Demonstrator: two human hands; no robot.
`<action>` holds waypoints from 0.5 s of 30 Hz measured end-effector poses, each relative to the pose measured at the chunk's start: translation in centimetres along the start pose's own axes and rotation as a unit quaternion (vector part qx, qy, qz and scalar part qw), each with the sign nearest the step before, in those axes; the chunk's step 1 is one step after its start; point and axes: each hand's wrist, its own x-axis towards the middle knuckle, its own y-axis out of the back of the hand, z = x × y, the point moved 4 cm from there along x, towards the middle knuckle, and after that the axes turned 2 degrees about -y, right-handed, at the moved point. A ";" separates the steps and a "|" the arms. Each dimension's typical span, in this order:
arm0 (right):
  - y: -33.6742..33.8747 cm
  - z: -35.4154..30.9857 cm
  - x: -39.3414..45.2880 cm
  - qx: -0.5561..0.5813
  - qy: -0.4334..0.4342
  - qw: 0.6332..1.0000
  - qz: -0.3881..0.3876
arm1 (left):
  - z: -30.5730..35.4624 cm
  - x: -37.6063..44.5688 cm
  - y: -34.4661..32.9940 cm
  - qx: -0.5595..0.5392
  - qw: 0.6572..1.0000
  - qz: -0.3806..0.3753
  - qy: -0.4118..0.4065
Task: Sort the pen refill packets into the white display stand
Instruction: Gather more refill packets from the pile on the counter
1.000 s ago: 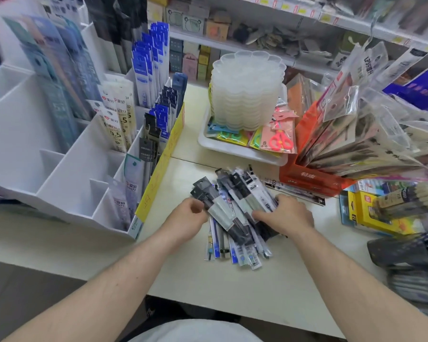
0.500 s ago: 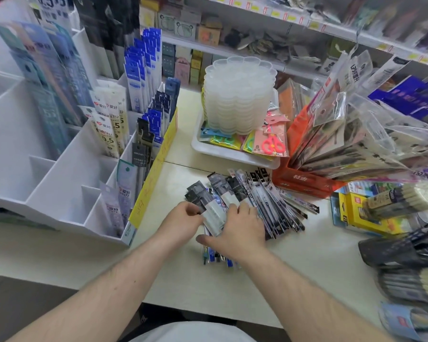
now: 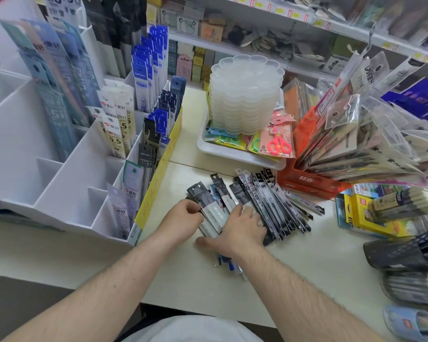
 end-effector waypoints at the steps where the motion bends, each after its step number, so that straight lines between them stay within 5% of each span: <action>1: -0.1 -0.1 -0.1 -0.006 -0.001 1.000 -0.005 | -0.1 0.1 0.2 0.001 1.000 0.000 0.001; 15: 1.1 -0.9 1.0 0.064 0.053 0.995 0.062 | -1.0 -0.5 1.2 -0.005 1.000 -0.011 0.000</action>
